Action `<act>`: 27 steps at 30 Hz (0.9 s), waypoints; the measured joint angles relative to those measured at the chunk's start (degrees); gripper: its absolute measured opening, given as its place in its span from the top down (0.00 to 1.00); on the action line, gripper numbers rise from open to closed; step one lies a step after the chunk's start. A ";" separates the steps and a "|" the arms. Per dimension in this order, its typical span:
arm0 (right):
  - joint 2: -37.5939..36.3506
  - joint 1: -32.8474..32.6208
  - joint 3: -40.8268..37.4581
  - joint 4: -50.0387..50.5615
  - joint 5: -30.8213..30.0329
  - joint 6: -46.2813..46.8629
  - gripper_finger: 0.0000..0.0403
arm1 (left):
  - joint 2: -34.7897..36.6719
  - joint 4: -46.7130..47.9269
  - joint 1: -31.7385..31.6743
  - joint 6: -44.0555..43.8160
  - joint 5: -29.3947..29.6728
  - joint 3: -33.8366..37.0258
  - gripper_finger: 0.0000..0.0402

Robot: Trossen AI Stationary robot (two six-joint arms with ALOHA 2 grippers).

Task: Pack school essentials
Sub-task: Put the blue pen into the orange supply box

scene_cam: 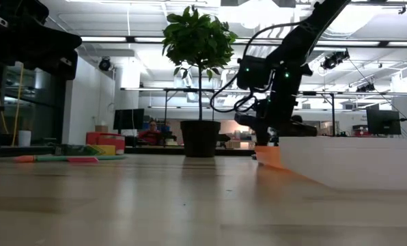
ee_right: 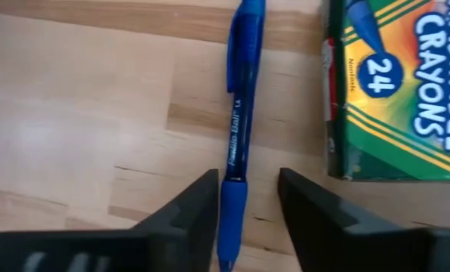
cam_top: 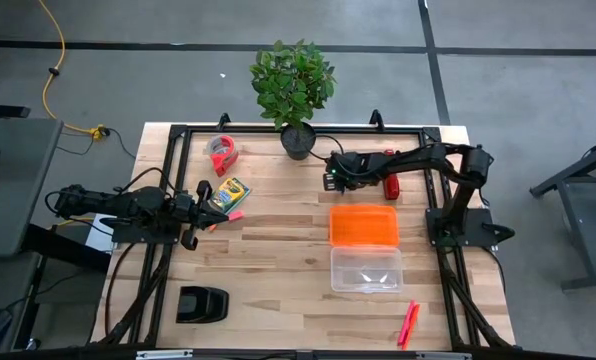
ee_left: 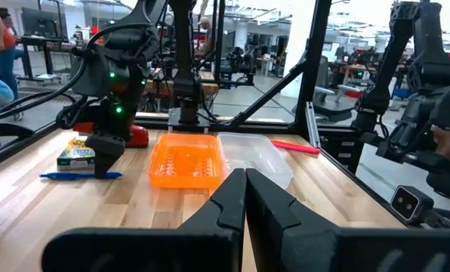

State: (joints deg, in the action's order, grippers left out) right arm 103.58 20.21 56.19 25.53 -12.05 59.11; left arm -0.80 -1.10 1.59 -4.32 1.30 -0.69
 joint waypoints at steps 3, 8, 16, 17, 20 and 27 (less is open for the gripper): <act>0.08 -0.17 -0.04 0.70 -0.43 -0.06 0.83 | 0.00 0.00 0.01 0.00 0.00 0.00 1.00; 0.14 -1.09 -0.01 2.94 -1.75 -2.71 0.97 | 0.00 0.01 0.00 -0.01 0.00 0.00 1.00; -1.04 -1.33 -0.25 3.12 -0.25 -6.93 0.97 | 0.00 0.00 0.00 -0.01 0.00 0.00 1.00; -1.83 -1.36 -0.38 3.70 0.59 -7.68 0.98 | 0.00 0.00 0.01 -0.01 0.00 0.00 1.00; -5.05 -1.53 -0.72 5.36 2.19 -10.04 0.99 | 0.00 0.00 0.01 -0.02 0.00 0.00 1.00; -14.81 -1.99 -1.07 8.98 3.62 -16.96 0.99 | 0.00 0.00 -0.01 -0.01 0.00 0.00 1.00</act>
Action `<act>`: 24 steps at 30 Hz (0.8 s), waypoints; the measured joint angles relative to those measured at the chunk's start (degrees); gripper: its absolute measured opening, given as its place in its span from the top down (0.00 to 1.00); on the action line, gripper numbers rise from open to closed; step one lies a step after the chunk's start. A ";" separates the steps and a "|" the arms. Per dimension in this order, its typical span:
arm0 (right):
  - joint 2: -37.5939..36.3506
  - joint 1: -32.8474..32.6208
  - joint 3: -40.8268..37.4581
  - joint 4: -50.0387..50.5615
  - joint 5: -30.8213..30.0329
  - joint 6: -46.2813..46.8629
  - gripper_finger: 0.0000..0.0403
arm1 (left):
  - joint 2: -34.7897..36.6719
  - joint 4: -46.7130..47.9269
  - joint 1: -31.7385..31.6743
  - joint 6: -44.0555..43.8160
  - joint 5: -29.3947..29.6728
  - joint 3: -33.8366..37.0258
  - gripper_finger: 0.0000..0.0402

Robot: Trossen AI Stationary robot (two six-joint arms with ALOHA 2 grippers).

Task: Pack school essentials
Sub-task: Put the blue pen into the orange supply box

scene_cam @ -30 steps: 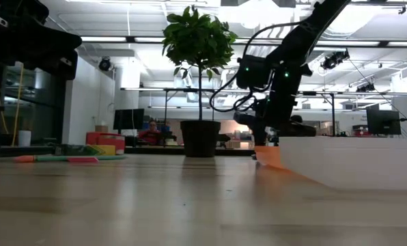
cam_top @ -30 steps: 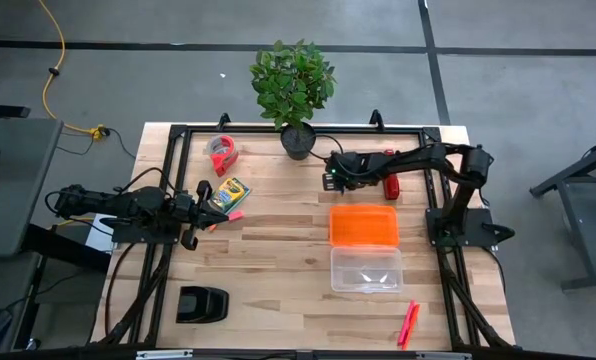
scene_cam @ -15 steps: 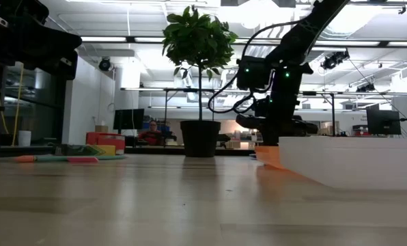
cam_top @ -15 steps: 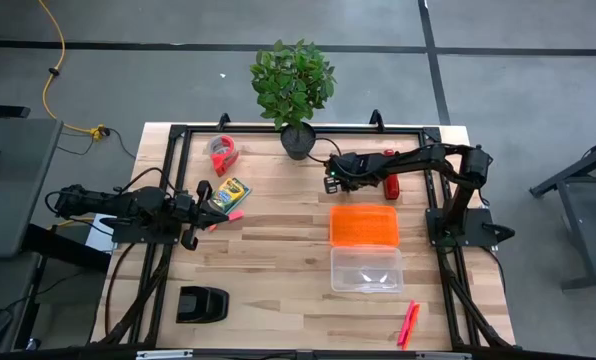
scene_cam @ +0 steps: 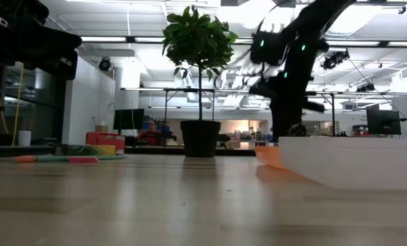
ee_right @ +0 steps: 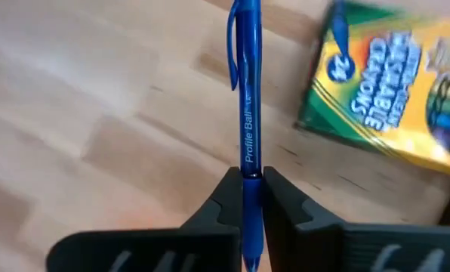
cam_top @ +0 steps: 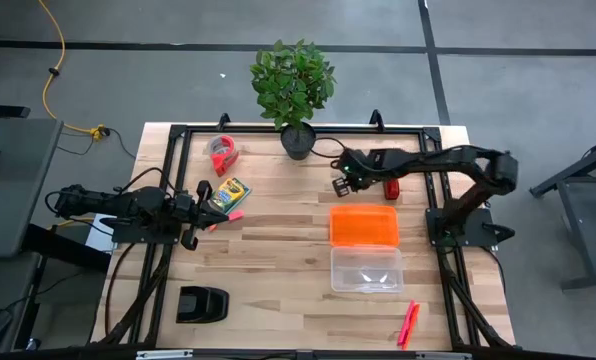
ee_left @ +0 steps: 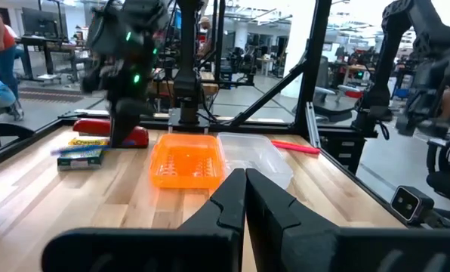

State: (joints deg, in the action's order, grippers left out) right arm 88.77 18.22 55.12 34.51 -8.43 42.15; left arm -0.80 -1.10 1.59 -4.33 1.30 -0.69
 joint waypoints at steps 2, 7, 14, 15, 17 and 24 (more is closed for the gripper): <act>-2.76 -0.57 0.06 1.25 0.17 -2.52 0.99 | 0.00 0.00 0.02 -0.01 0.00 0.00 1.00; -8.34 -2.81 0.10 4.82 1.29 -7.56 1.00 | -0.01 0.01 0.00 0.01 0.00 0.00 1.00; -12.85 -9.17 0.10 6.85 1.65 -11.30 1.00 | -0.02 -0.51 0.02 -0.10 0.02 0.00 1.00; -13.33 -10.26 0.10 6.85 1.62 -11.51 1.00 | 0.00 -1.20 0.01 -0.95 -0.01 0.00 1.00; -14.06 -12.51 0.10 6.59 1.64 -11.58 1.00 | 0.00 -3.51 0.01 -4.40 -0.22 0.00 1.00; -15.54 -20.08 -5.81 -6.76 3.42 -8.12 1.00 | 0.00 -12.75 0.04 -17.89 5.65 0.00 1.00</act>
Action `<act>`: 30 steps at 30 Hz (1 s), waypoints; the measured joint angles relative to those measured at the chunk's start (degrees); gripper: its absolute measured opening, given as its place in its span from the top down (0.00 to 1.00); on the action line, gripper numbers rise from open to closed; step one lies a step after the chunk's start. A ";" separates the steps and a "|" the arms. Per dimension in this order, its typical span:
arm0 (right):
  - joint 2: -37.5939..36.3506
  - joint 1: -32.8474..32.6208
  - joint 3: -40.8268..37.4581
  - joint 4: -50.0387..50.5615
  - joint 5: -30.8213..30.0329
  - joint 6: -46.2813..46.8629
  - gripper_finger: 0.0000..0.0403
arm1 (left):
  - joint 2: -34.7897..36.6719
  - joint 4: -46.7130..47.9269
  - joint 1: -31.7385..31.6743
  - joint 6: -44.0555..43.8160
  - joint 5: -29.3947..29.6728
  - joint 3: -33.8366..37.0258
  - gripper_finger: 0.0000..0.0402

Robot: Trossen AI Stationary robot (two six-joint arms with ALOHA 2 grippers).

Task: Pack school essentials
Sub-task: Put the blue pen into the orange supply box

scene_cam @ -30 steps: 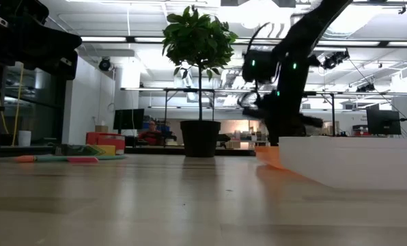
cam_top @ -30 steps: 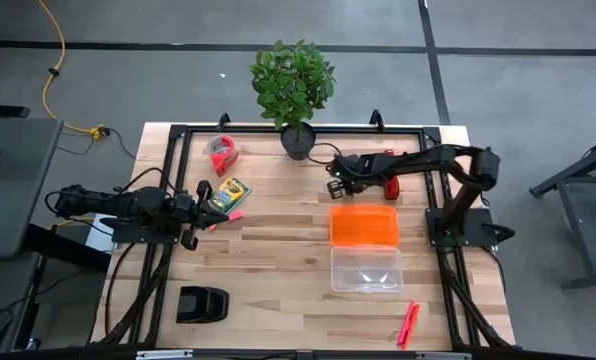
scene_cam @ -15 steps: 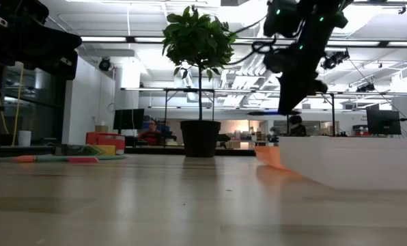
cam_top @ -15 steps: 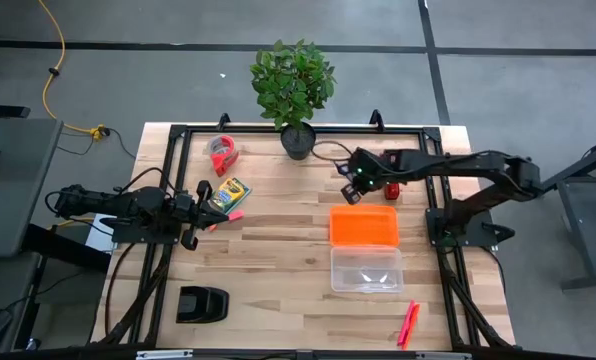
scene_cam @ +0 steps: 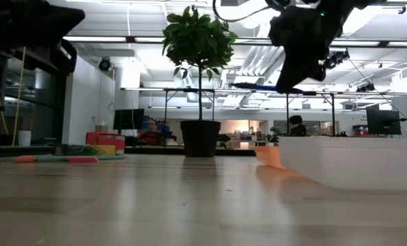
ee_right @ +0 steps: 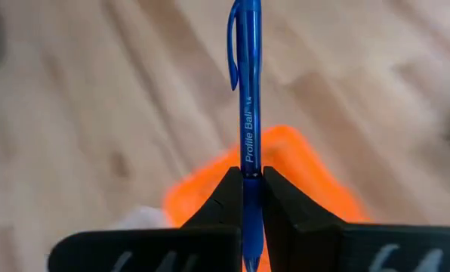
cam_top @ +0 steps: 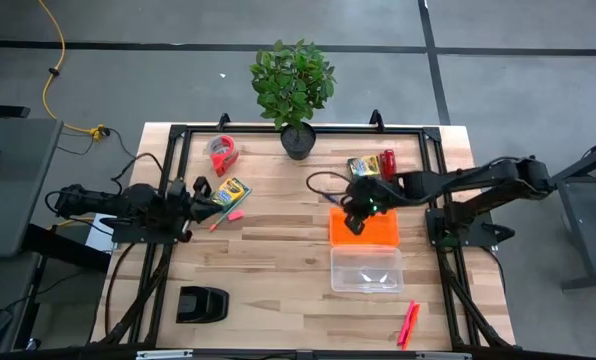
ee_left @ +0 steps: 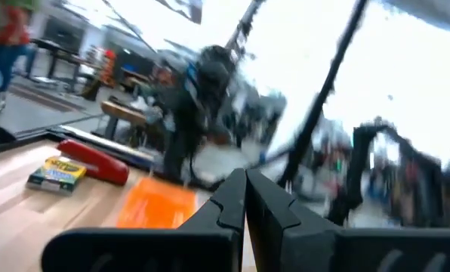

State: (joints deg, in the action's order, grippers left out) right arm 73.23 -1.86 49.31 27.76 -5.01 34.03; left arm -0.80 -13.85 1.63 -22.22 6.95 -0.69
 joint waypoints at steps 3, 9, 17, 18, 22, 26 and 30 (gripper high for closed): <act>-2.49 -2.20 -6.80 -13.38 0.99 4.43 1.00 | -0.18 -1.92 -0.04 -4.08 1.94 0.00 1.00; -5.59 -4.06 -13.65 -38.51 0.66 4.12 1.00 | -6.44 -3.14 -0.03 -9.12 2.84 -3.01 1.00; -5.84 -4.23 -13.81 -50.54 1.99 -4.10 1.00 | -31.58 -3.21 -0.15 1.14 2.77 -18.98 1.00; -5.84 -4.23 -13.81 -51.42 2.03 -4.51 1.00 | -34.83 -3.25 -0.23 2.26 2.78 -21.30 1.00; -5.84 -4.23 -13.81 -57.23 2.04 -8.02 1.00 | -46.34 -3.31 -0.66 3.59 2.55 -29.96 1.00; -5.84 -4.16 -13.81 -62.19 2.03 -11.16 1.00 | -54.10 -3.25 -0.98 5.43 1.35 -35.98 1.00; -5.84 -4.16 -13.81 -63.15 2.03 -12.07 1.00 | -57.71 -3.95 -0.96 6.67 -0.35 -38.66 1.00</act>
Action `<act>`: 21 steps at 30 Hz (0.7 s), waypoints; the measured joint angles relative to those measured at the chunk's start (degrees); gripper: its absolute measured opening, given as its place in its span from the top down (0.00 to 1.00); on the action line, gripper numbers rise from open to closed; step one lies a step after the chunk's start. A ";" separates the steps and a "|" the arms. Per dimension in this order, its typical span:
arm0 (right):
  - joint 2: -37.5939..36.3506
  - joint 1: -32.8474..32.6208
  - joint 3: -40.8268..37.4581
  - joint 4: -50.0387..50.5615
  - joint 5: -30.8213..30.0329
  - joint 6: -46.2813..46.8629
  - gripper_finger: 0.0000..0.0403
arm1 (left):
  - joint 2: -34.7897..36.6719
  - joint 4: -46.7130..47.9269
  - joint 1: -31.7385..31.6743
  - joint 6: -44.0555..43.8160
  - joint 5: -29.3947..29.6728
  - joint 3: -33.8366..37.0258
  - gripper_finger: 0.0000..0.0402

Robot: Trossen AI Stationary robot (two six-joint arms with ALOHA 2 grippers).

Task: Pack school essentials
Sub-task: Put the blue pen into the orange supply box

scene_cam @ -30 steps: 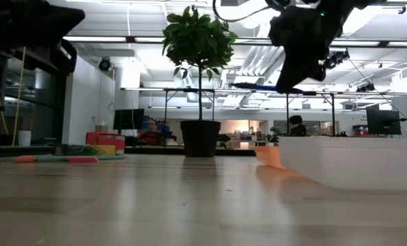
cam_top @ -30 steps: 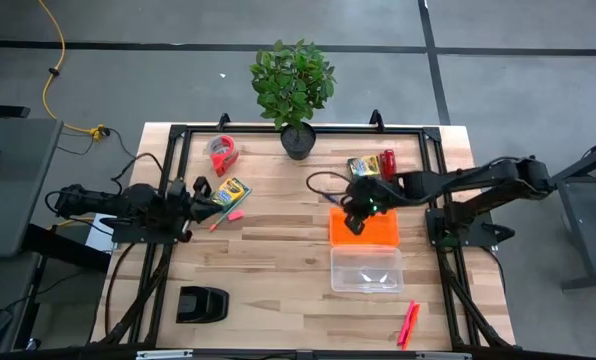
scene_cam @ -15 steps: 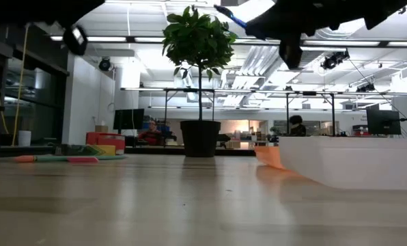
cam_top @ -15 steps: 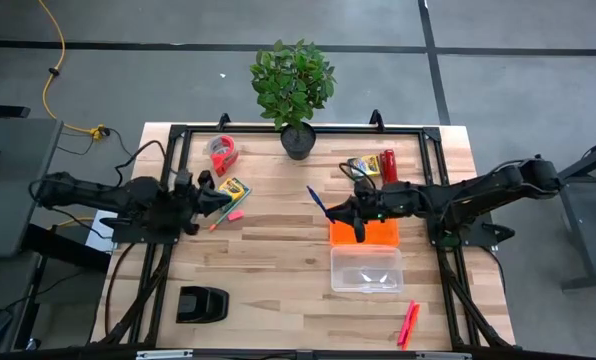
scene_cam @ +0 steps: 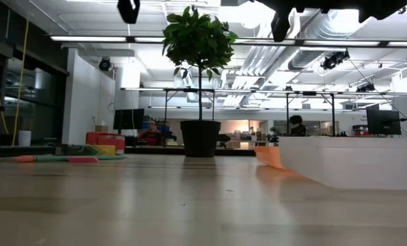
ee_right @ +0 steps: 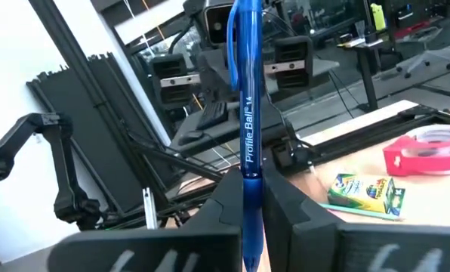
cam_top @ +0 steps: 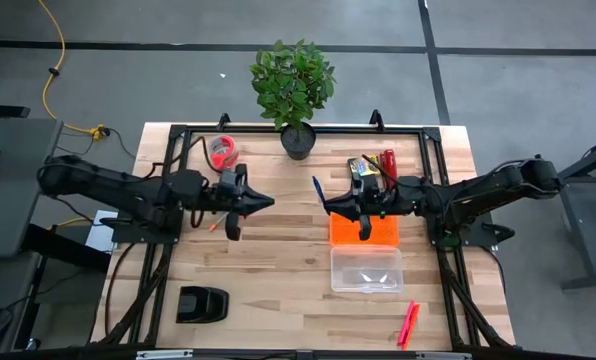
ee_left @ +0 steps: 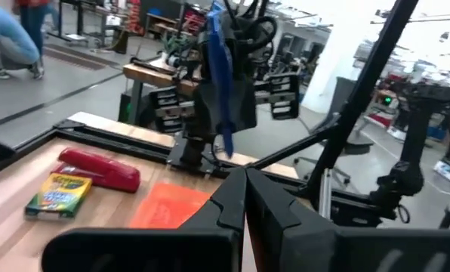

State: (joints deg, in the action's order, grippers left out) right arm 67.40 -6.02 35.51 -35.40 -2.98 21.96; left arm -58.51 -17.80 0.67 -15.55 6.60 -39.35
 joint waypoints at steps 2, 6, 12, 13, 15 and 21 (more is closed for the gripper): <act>0.00 0.00 0.00 0.00 0.00 -0.06 1.00 | -0.79 -0.52 0.00 -0.36 -0.60 -0.29 1.00; 0.00 0.00 0.00 0.00 0.00 -0.37 1.00 | -0.95 -1.80 0.00 -0.74 -0.72 -0.28 1.00; 0.00 0.00 0.00 0.14 3.73 2.13 1.00 | -0.52 -2.12 0.00 -0.79 -0.69 -0.31 1.00; -0.29 -0.01 0.00 1.17 5.33 3.54 1.00 | -0.41 -1.94 0.00 -0.79 -0.52 -0.29 1.00; -1.20 -0.66 0.29 7.24 7.42 6.74 1.00 | -0.15 -2.14 0.00 -0.78 -0.11 -0.31 1.00; -2.24 -8.78 4.46 43.04 9.65 13.73 1.00 | -0.17 -1.52 0.00 -0.76 -0.03 -0.31 1.00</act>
State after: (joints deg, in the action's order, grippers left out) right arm 65.16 -14.80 39.97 7.65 6.67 35.69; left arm -58.67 -19.31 0.67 -16.32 6.57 -39.66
